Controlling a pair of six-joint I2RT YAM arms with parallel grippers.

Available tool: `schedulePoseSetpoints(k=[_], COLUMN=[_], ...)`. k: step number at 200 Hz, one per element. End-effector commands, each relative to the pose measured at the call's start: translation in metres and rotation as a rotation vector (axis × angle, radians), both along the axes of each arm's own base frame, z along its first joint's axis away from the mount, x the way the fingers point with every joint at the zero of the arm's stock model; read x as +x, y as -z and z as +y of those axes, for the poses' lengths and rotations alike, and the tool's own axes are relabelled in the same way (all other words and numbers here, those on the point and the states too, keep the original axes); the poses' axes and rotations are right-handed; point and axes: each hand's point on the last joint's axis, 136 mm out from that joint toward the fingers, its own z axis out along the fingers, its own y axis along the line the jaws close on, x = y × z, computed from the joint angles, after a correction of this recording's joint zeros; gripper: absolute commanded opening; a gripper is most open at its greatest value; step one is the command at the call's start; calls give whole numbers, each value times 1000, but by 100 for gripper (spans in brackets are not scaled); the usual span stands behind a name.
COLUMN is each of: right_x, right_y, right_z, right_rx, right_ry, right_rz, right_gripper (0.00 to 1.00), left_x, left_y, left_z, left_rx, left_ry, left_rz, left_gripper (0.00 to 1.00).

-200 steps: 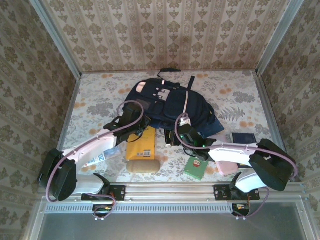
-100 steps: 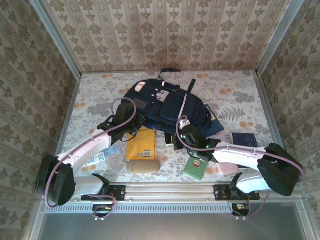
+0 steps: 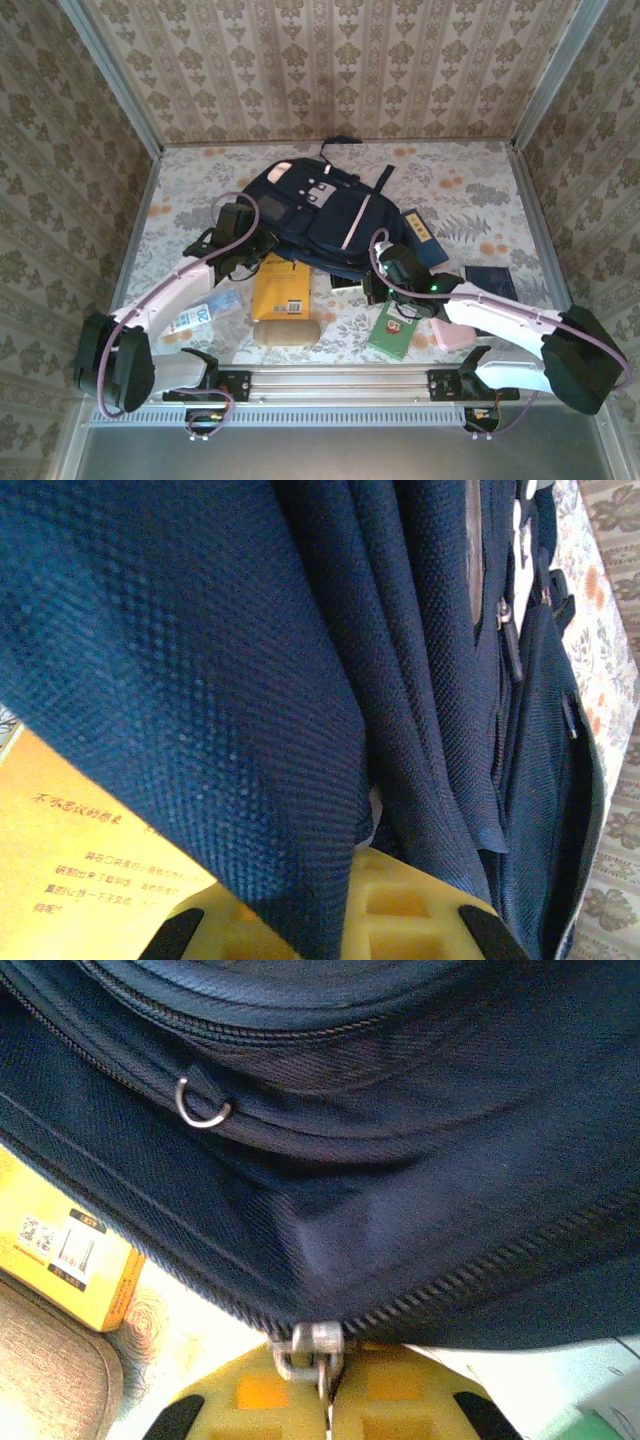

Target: Pack books, pencil case, and school supplies into a backpack

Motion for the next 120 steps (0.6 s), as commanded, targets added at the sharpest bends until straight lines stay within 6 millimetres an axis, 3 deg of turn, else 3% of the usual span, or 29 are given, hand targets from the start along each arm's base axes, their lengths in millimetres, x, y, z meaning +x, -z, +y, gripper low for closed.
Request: schedulePoseSetpoints(k=[1,17,45,50,62,74,98,120], right_x=[-22,-25,-21,-19,-11,1,23,34], right_y=[18,13,-7,-12,-22,-33,-54,-50], right_z=[-38,-30,7,15,31,47,82,116], right_rx=[-128,-93,68,83,98,117,210,200], right_ry=[36,-15,-71,-77,-84,-61,-8,-25], right_rz=[96,98,101,94,81,77,79,105], right_gripper=[0,0,0,0,0,0,0,0], left_x=[29,34,54,58,67,68,56,31], left_y=[-11,-7,-8,-8,-14,-19,-30,-31], left_z=[33,30,9,4,-4,-5,14,33], left_rx=[118,135,120,115,96,74,42,1], left_ry=[-99,-71,52,78,122,128,47,-21], left_rz=[-88,-78,-61,-51,-30,-6,11,46], left_gripper=[0,0,0,3,27,39,52,56])
